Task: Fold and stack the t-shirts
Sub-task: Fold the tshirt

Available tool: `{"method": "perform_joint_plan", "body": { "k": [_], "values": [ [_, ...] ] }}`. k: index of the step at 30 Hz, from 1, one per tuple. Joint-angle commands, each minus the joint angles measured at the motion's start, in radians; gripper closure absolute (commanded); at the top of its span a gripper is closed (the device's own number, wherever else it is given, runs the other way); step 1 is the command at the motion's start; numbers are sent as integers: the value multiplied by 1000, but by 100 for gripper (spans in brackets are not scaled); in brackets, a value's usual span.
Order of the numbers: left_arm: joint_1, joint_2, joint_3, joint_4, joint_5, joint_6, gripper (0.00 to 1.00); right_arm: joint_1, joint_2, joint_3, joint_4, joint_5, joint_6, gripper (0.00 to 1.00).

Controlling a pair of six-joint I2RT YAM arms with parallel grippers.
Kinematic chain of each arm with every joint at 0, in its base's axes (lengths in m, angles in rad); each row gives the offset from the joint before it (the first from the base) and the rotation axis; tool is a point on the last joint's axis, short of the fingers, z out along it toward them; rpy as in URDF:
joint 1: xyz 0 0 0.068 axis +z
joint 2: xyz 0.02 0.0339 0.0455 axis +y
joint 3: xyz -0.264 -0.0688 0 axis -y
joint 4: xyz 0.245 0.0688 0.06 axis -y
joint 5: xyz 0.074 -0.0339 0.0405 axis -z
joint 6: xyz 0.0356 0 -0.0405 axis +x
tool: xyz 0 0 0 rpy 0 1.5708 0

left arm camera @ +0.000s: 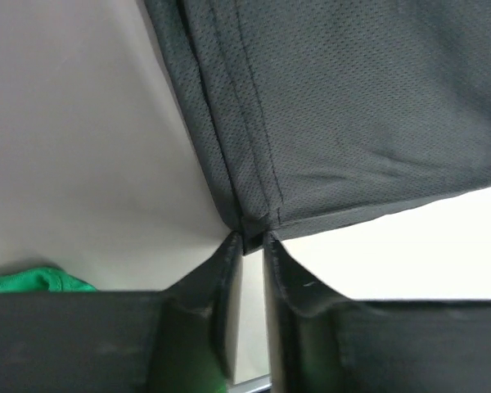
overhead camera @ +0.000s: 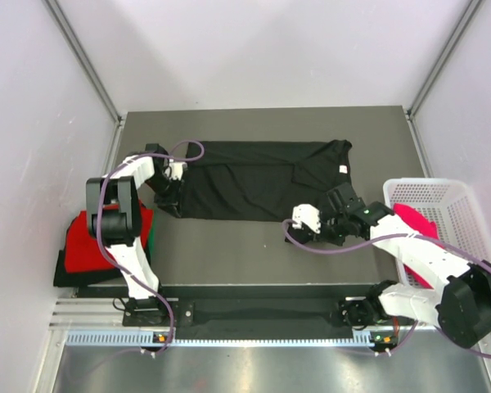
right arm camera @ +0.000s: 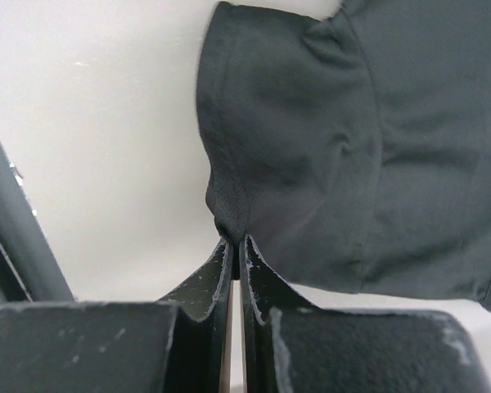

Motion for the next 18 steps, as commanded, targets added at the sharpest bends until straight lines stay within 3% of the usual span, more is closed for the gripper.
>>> {"method": "perform_joint_plan", "body": {
  "k": [1, 2, 3, 4, 10, 18],
  "values": [
    [-6, 21, 21, -6, 29, 7, 81, -47, -16, 10, 37, -29, 17, 100],
    [-5, 20, 21, -9, 33, 10, 85, -58, -20, 12, 37, -38, 17, 100],
    [-3, 20, 22, -12, 39, 12, 97, -81, -23, 15, 37, -43, 20, 100],
    [-3, 10, 22, -15, 55, 15, 100, -96, -26, 16, 36, -48, 20, 100],
    [-3, -46, 55, -49, 95, 29, 100, -190, -51, 67, 29, -60, 46, 100],
    [-3, -138, 208, -96, 66, 40, 100, -311, 15, 274, 31, 6, 77, 100]
  ]
}}
